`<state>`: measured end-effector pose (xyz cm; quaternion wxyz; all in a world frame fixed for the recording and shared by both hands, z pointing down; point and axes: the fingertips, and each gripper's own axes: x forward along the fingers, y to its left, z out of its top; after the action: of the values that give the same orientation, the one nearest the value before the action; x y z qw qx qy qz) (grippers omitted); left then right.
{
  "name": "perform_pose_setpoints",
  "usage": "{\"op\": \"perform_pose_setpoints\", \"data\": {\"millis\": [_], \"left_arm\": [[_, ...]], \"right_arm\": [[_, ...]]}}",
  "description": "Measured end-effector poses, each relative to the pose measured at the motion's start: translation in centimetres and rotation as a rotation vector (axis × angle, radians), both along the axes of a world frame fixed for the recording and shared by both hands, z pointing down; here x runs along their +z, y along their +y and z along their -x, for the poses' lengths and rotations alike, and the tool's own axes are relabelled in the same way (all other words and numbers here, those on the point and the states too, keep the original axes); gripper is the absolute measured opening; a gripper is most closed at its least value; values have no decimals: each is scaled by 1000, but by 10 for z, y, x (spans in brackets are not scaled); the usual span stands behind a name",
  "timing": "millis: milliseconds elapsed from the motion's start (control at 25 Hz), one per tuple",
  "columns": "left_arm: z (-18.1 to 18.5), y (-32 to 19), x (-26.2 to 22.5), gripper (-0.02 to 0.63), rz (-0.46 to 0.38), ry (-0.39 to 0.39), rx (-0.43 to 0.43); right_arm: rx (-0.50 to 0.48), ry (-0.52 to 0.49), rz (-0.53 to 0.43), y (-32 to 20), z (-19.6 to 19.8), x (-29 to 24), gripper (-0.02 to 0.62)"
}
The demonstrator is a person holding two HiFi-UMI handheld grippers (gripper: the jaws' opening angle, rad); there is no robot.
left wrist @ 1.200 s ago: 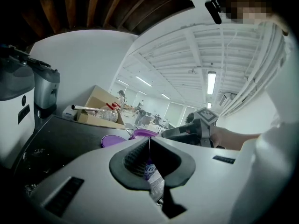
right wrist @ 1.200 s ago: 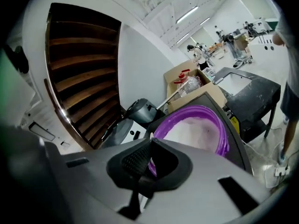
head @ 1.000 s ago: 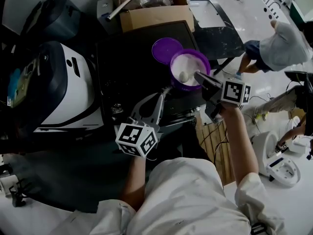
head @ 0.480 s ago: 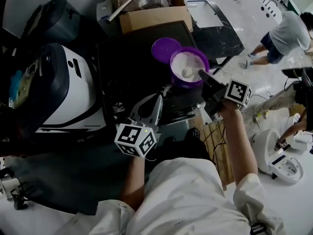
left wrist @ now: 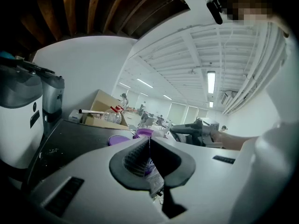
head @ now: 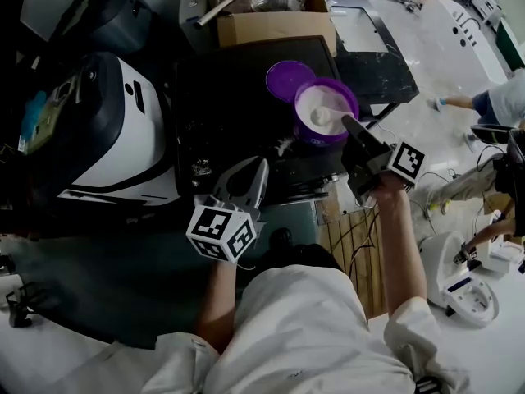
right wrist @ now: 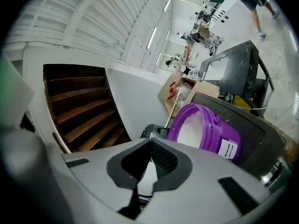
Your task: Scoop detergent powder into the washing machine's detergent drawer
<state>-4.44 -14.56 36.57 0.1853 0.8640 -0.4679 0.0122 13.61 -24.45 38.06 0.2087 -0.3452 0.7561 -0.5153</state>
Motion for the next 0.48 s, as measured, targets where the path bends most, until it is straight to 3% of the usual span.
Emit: {"op": "perform_pose_setpoints", "data": {"millis": [480], "left_arm": [[15, 40, -9, 20, -13, -15, -111]], "right_arm": [[-97, -80, -45, 38, 17, -26, 8]]}}
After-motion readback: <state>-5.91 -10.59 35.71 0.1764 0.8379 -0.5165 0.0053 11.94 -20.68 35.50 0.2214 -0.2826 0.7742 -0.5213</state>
